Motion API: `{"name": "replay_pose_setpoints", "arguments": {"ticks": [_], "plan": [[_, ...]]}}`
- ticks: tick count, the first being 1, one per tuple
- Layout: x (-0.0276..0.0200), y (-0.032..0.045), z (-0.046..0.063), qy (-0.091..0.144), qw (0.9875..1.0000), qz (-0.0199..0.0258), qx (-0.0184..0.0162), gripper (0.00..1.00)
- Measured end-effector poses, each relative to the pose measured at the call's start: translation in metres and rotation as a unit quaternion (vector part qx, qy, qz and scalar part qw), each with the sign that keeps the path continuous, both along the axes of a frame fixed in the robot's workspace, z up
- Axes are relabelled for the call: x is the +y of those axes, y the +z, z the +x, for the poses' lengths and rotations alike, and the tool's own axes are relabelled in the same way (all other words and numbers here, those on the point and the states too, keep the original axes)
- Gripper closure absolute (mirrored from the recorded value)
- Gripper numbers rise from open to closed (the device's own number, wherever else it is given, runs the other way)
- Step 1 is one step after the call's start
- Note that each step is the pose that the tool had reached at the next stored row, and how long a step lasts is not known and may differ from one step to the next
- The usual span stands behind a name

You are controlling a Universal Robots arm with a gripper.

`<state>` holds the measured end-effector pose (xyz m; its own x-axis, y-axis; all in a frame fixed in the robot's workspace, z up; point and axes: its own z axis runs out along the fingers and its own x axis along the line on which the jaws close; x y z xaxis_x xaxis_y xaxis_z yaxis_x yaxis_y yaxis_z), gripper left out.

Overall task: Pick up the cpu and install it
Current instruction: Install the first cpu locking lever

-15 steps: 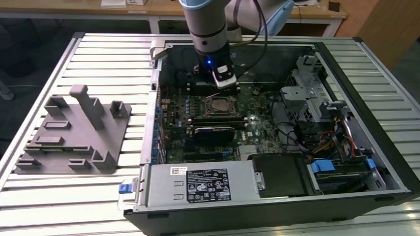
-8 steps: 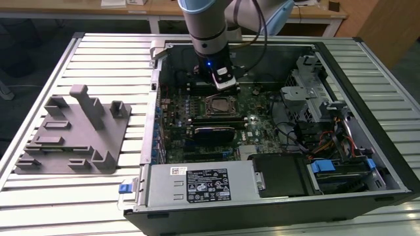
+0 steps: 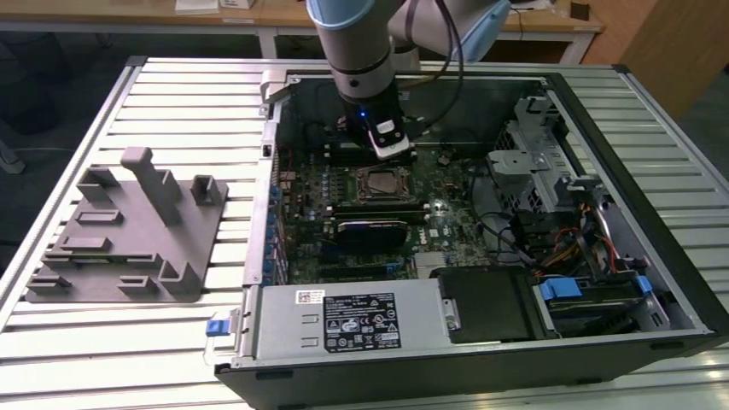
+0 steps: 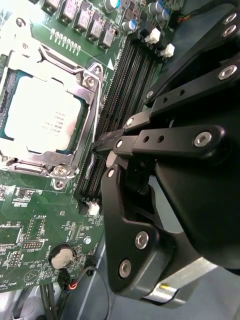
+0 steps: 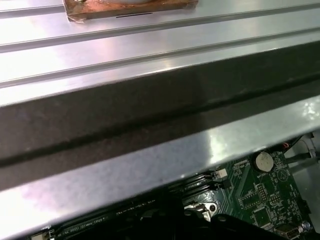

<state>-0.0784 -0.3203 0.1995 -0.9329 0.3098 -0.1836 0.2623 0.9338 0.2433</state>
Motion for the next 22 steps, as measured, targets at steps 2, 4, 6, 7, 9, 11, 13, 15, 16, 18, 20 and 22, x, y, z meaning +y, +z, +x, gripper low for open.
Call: {"name": "replay_pose_setpoints", "arguments": {"ticks": [2,4,6,7,9,11,13,15,16,18,20,22], "plan": [[-0.0002,-0.0013,0.0,0.0,1.0,0.0,-0.0029,0.89],[-0.0004,-0.0026,0.0,0.0,1.0,0.0,-0.0054,0.89],[-0.0007,-0.0038,0.0,-0.001,1.0,0.0,-0.0073,0.89],[-0.0009,-0.0044,0.0,-0.001,1.0,0.0,-0.0081,0.89],[-0.0013,-0.0054,-0.0001,-0.001,1.0,0.0,-0.0095,0.89],[-0.0017,-0.0063,0.0,-0.001,0.9999,0.0,-0.0105,0.89],[-0.0023,-0.007,0.0,-0.001,0.9999,0.0,-0.0112,0.89],[-0.0029,-0.0077,0.0,-0.001,0.9999,0.0,-0.0118,0.89],[-0.0031,-0.0081,0.0,-0.001,0.9999,0.0001,-0.0122,0.89],[-0.0034,-0.0089,-0.0001,-0.001,0.9999,0.0,-0.0127,0.89],[-0.0037,-0.0098,-0.0001,-0.001,0.9999,-0.0002,-0.0132,0.89],[-0.004,-0.0106,0.0,-0.001,0.9999,0.0,-0.0137,0.89]]}}
